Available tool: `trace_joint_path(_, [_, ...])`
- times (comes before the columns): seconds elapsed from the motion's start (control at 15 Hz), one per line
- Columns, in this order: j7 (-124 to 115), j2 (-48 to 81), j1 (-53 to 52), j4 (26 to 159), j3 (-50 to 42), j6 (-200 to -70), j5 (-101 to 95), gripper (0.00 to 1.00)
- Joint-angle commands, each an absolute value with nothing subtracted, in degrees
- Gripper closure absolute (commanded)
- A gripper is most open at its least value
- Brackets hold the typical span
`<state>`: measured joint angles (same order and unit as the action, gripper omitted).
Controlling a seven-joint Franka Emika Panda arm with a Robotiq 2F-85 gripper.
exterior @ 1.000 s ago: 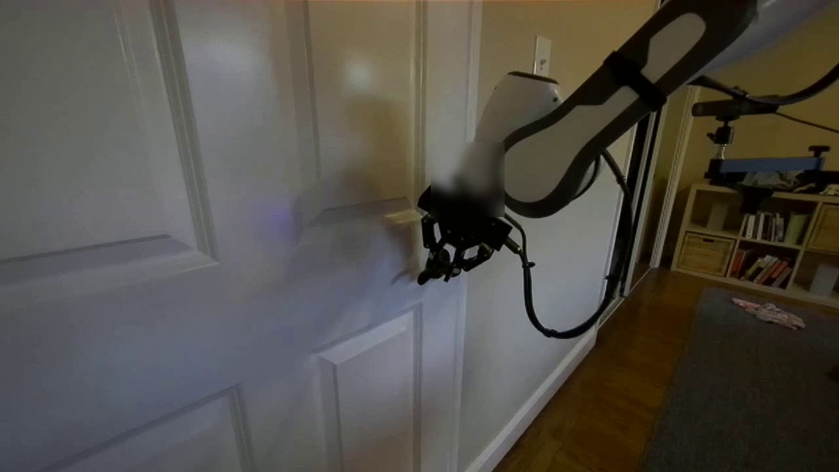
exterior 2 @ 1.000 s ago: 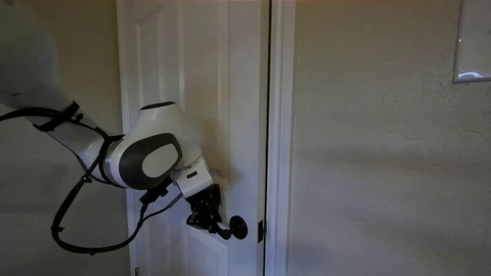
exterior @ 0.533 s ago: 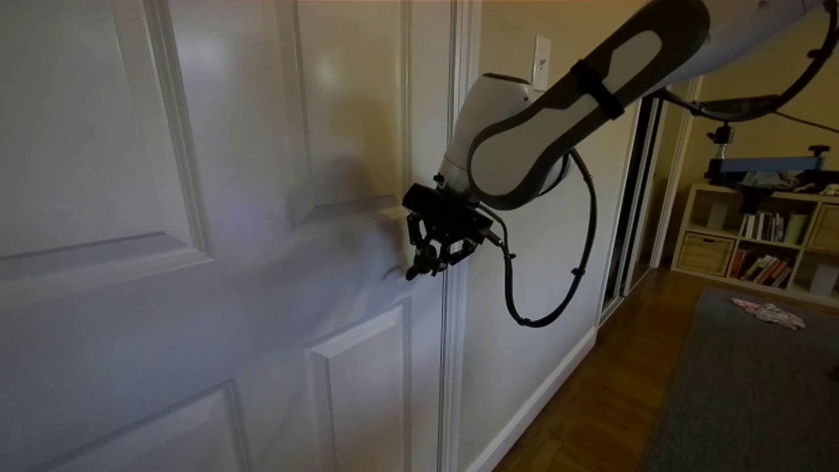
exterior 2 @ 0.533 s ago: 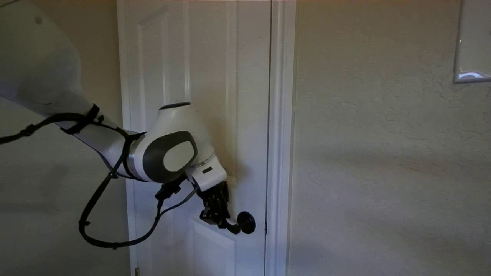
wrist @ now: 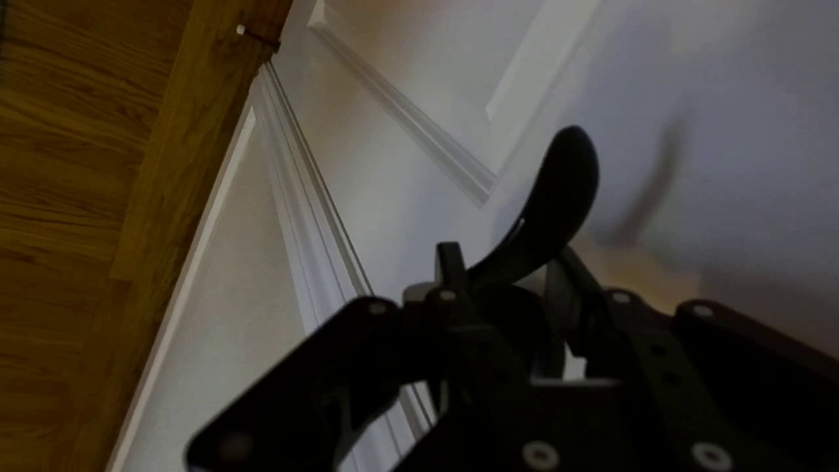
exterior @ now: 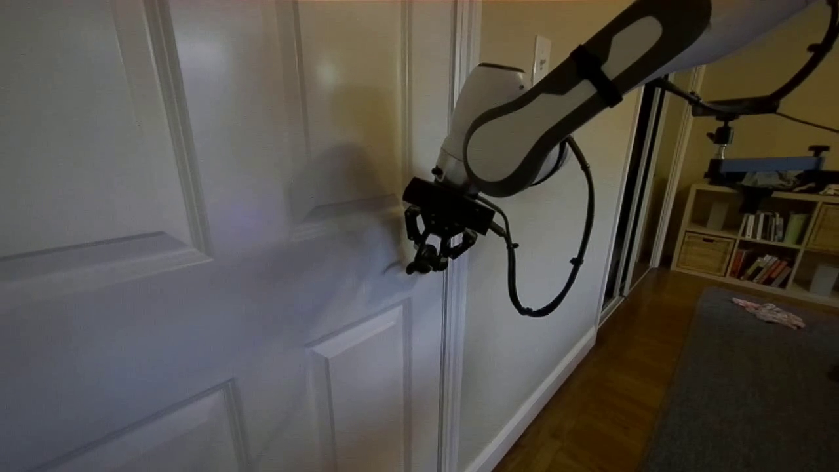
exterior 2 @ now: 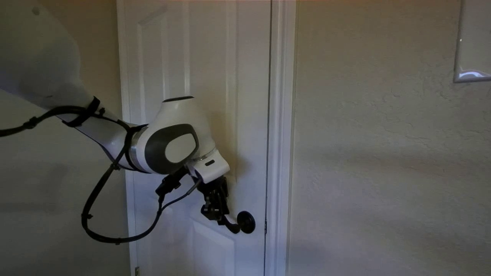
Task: Close the door shut
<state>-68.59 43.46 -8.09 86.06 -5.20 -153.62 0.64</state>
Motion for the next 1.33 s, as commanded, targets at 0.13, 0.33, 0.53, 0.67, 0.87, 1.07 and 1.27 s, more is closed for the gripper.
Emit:
trace_joint_path(0.13, [-60.8,31.7,-8.33,96.2,-2.56,-158.62,3.18,0.21])
trace_joint_path(0.33, [-55.37,25.36,-6.69,100.97,1.54,-154.03,7.6,0.03])
trace_joint_path(0.53, [-49.81,19.2,-5.82,106.0,3.61,-144.42,12.31,0.0])
trace_joint_path(0.67, [-49.42,15.15,-6.91,109.36,1.95,-137.91,10.78,0.0])
trace_joint_path(0.87, [-48.58,9.64,-7.13,113.77,0.88,-128.65,7.0,0.0])
trace_joint_path(1.07, [-47.43,5.26,-6.68,117.98,1.12,-122.66,5.16,0.0])
trace_joint_path(1.27, [-48.58,8.25,-6.67,114.7,1.58,-123.45,5.59,0.0])
